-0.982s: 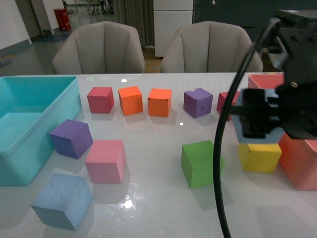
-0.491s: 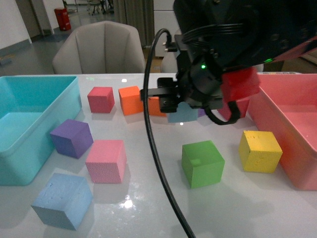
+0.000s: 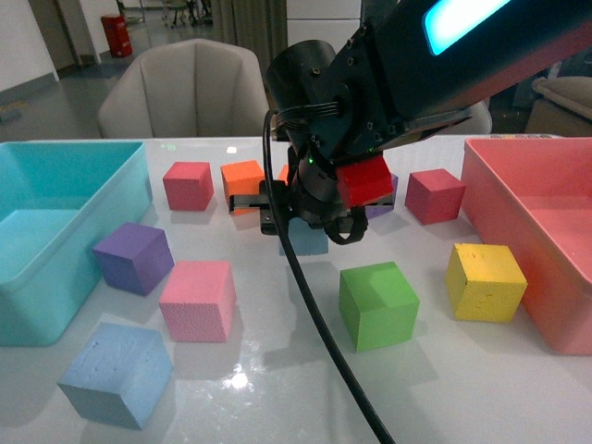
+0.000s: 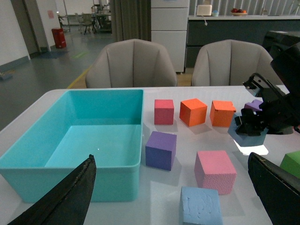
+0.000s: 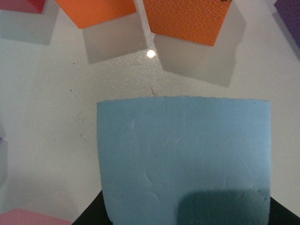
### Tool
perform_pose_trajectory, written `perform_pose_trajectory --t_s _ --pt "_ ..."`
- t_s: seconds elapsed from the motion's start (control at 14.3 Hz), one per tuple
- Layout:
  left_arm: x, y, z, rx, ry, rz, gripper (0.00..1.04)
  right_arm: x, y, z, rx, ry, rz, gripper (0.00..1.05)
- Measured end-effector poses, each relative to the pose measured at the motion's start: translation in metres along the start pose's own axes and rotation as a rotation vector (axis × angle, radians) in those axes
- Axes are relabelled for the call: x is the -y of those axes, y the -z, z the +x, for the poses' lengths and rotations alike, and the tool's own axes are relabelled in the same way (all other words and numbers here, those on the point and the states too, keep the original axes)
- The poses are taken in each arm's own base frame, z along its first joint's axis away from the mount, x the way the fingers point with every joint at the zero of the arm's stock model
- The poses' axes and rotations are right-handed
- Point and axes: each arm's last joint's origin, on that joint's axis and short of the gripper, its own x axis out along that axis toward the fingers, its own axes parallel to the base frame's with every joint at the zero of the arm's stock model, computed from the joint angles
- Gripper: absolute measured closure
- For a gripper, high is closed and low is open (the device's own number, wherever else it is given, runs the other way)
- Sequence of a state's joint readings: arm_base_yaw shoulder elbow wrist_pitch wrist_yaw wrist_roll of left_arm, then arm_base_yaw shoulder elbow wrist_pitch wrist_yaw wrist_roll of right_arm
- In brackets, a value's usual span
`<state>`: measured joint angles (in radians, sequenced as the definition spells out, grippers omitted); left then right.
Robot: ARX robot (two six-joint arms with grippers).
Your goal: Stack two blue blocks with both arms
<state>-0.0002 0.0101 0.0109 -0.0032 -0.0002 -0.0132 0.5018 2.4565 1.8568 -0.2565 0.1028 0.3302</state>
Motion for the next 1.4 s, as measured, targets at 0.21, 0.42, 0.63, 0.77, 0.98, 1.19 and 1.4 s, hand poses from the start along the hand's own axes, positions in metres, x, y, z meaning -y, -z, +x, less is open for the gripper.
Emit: perform_pose_trajectory --t_s 0.21,0.42,0.63,0.77,0.98,1.19,1.4 --pt "0.000 0.000 0.000 0.000 0.000 0.000 0.07 -0.005 -0.007 0.010 -0.029 -0.019 0.026 0.61" --pt "0.000 0.000 0.000 0.000 0.000 0.000 0.07 -0.004 0.004 0.020 -0.092 -0.006 0.038 0.30" --pt "0.000 0.000 0.000 0.000 0.000 0.000 0.07 -0.004 0.002 0.020 -0.075 -0.012 0.043 0.04" --pt "0.000 0.000 0.000 0.000 0.000 0.000 0.07 -0.003 0.001 0.015 -0.067 -0.015 0.044 0.07" --pt "0.000 0.000 0.000 0.000 0.000 0.000 0.07 0.000 -0.013 -0.016 0.009 -0.021 0.057 0.06" --pt "0.000 0.000 0.000 0.000 0.000 0.000 0.07 0.020 -0.032 -0.061 0.159 -0.007 0.113 0.06" --pt "0.000 0.000 0.000 0.000 0.000 0.000 0.07 0.057 -0.032 -0.112 0.316 0.130 0.181 0.06"
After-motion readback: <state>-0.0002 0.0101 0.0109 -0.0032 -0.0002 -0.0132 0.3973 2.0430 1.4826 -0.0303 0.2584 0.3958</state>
